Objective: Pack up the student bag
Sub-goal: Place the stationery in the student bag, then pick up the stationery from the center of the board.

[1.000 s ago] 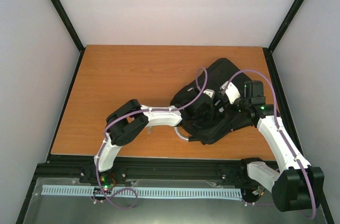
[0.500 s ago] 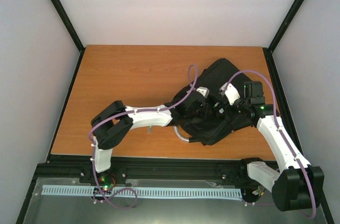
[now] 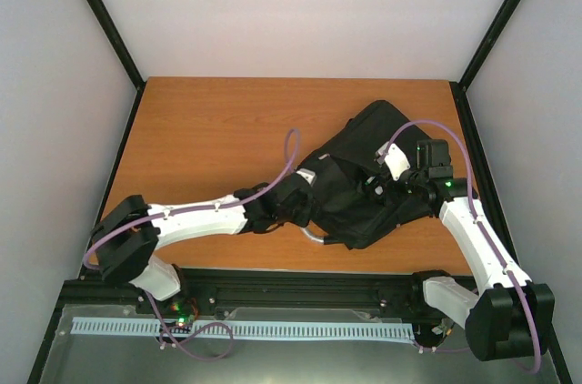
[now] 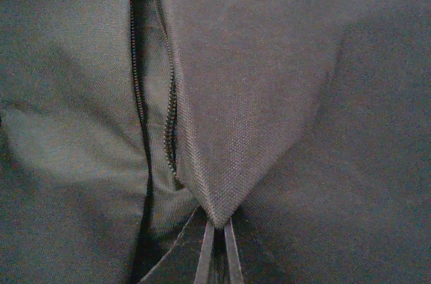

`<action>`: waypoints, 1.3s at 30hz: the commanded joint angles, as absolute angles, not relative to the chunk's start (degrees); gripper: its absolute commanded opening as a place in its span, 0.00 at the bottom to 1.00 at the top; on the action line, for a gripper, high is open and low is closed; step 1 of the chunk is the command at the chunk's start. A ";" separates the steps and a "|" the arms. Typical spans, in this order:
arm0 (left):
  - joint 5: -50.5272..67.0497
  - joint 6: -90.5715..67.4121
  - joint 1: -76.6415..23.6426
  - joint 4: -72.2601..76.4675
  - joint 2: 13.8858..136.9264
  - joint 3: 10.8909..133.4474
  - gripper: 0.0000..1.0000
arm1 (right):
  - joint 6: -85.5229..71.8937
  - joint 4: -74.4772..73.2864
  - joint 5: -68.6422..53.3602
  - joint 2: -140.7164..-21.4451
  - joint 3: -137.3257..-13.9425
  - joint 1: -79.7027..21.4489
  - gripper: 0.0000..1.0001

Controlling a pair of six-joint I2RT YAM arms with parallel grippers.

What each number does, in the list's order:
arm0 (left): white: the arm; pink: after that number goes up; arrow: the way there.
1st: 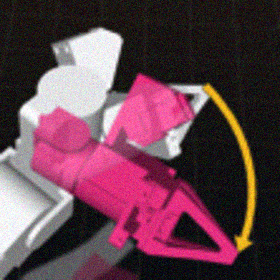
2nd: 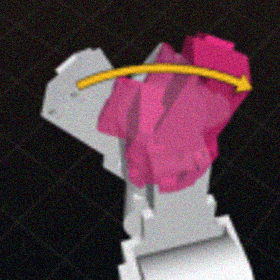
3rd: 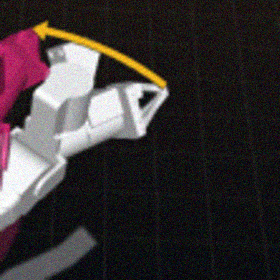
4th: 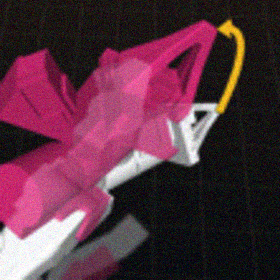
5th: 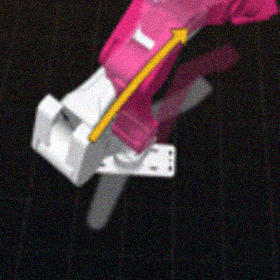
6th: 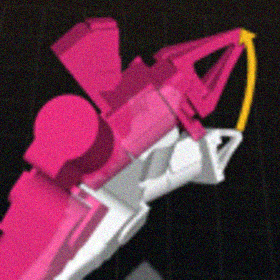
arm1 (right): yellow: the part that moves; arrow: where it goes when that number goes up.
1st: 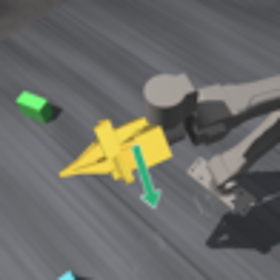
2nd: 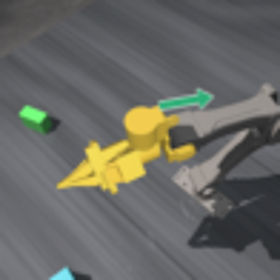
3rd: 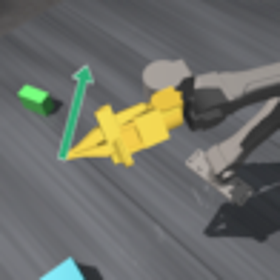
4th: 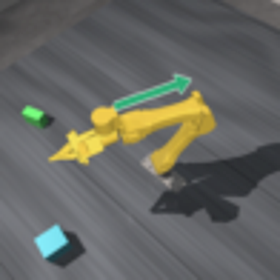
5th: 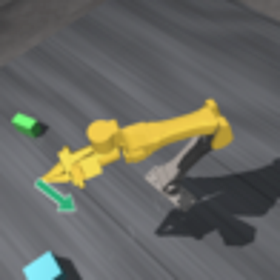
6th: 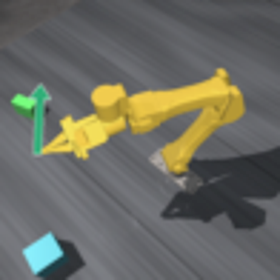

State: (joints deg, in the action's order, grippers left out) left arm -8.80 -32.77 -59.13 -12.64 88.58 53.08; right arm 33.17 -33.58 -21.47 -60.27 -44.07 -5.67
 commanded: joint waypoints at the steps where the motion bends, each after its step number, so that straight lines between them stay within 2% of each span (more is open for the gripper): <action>1: -18.72 -31.43 -58.58 -26.27 84.61 52.52 0.46 | 33.43 -32.59 -22.91 -60.12 -44.58 -5.98 0.03; 7: -21.45 -36.10 -54.68 -36.49 84.50 52.33 0.51 | 33.56 -32.73 -23.02 -60.21 -44.65 -5.98 0.03; 11: -20.68 -37.64 -50.89 -38.03 85.45 51.12 0.61 | 33.63 -32.72 -23.00 -60.13 -44.65 -5.98 0.03; 14: -19.13 -37.79 -47.55 -38.18 86.65 50.59 0.62 | 33.62 -32.83 -23.02 -60.12 -44.66 -5.98 0.03; 21: -13.58 -35.45 -44.66 -37.85 89.53 50.66 0.56 | 33.84 -32.92 -23.07 -60.03 -44.57 -5.98 0.03; 39: -12.98 -34.53 -44.21 -39.28 98.89 58.29 0.41 | 34.02 -33.04 -23.12 -60.13 -44.47 -5.98 0.03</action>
